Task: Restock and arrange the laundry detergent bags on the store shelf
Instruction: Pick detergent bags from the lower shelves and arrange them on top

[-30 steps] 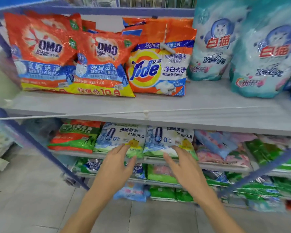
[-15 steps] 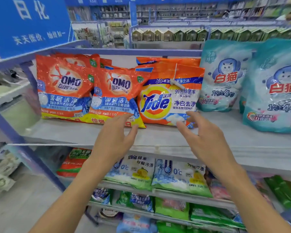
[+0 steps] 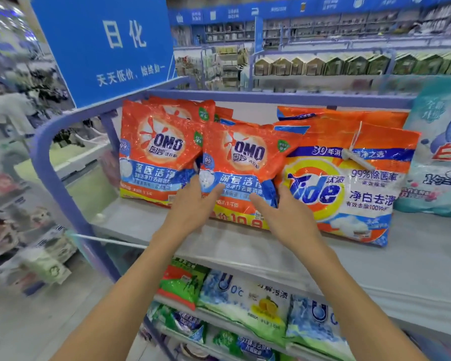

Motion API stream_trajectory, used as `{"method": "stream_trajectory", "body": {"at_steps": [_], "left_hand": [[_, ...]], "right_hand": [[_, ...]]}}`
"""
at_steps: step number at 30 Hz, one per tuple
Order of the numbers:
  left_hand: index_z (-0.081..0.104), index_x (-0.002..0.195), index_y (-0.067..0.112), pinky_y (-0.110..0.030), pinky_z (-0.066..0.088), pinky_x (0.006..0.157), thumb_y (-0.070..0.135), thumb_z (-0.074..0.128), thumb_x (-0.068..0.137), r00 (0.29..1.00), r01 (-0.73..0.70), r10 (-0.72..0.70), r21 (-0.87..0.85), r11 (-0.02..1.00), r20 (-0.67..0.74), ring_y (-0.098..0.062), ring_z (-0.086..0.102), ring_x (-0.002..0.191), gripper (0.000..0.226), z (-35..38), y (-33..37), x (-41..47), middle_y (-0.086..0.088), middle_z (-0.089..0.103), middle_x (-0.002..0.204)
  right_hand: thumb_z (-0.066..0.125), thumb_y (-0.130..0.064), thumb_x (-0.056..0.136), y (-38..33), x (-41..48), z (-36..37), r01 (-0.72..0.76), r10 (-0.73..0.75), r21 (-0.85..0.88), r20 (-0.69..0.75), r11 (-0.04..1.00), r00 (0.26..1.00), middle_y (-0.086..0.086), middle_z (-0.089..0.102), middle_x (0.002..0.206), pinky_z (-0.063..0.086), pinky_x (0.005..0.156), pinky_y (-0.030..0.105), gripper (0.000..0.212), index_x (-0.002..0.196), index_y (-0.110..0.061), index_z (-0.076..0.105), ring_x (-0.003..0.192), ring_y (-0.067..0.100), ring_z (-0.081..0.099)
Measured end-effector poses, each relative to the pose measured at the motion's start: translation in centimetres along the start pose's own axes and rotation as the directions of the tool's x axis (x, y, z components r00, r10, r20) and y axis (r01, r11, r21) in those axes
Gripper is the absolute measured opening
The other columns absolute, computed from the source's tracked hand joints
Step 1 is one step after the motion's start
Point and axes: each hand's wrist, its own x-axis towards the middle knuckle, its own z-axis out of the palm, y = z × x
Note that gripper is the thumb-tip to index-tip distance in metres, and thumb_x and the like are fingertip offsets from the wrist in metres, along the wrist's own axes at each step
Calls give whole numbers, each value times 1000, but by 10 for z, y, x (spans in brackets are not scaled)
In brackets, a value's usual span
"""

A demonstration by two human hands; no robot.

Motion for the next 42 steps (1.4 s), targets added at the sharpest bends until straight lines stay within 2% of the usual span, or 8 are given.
{"method": "stream_trajectory", "body": {"at_steps": [3, 6, 12, 17, 23, 28, 34, 42], "left_hand": [[57, 117, 20, -34, 38, 82, 70, 45, 95, 993, 68, -64, -39, 997, 102, -27, 58, 108, 56, -6, 3, 20, -2, 61, 115], [46, 77, 23, -35, 38, 74, 74, 53, 89, 974, 122, -91, -145, 982, 205, -20, 54, 75, 52, -16, 5, 40, 3, 50, 79], [65, 129, 24, -37, 44, 106, 70, 75, 75, 853, 288, -1, -470, 834, 522, -10, 67, 111, 72, -23, -20, 55, 15, 71, 120], [68, 120, 14, -46, 55, 100, 42, 77, 84, 866, 309, 116, -704, 640, 486, -23, 75, 103, 46, -45, -38, 51, -4, 78, 111], [68, 107, 7, -42, 61, 85, 9, 90, 64, 877, 184, 216, -715, 675, 430, -26, 77, 93, 48, -83, -65, 52, -8, 79, 101], [70, 99, 9, -41, 63, 78, 10, 88, 70, 933, 230, 114, -812, 537, 340, -28, 78, 84, 34, -77, -68, 43, -8, 80, 93], [71, 108, 12, -47, 60, 87, 40, 82, 75, 968, 170, 85, -862, 478, 238, -30, 77, 88, 44, -95, -69, 53, -8, 80, 97], [75, 89, 23, -39, 59, 77, 63, 63, 90, 973, 30, -203, -813, 582, -109, -16, 77, 72, 41, -157, -102, 101, 7, 79, 78]], "right_hand": [[43, -84, 86, -16, 15, 14, -120, 118, -37, -52, 992, 992, 4, 66, 123, 46, 92, 44, 80, 138, -24, 48, 118, 33, 58], [46, -83, 87, -32, 22, 19, -211, 226, 127, -121, 969, 967, -6, 63, 115, 43, 91, 40, 68, 129, -30, 53, 113, 26, 59], [68, -44, 95, -41, 21, 26, -335, 340, 777, 166, 533, 926, 0, 80, 84, 61, 60, 33, 33, 113, -16, 68, 70, 17, 77], [57, -44, 101, -62, 13, 36, -162, 268, 906, 56, 390, 962, 0, 80, 82, 60, 49, 31, 28, 103, -20, 72, 69, 17, 78], [53, -60, 92, -77, 10, 62, -81, 206, 922, 2, 378, 979, 6, 78, 114, 62, 85, 47, 53, 126, -23, 68, 102, 26, 76], [102, -44, 33, -61, 5, 69, -51, 45, 779, 29, 626, 999, 11, 79, 104, 63, 68, 34, 90, 112, -13, 73, 90, 29, 77], [92, -5, 60, -86, 11, 87, 38, 109, 832, -117, 553, 987, 12, 79, 105, 64, 72, 42, 57, 112, -13, 71, 92, 34, 77], [79, -36, 87, -165, 66, 134, -10, 244, 895, -111, 446, 964, 20, 76, 101, 58, 87, 51, 32, 96, -5, 78, 97, 42, 73]]}}
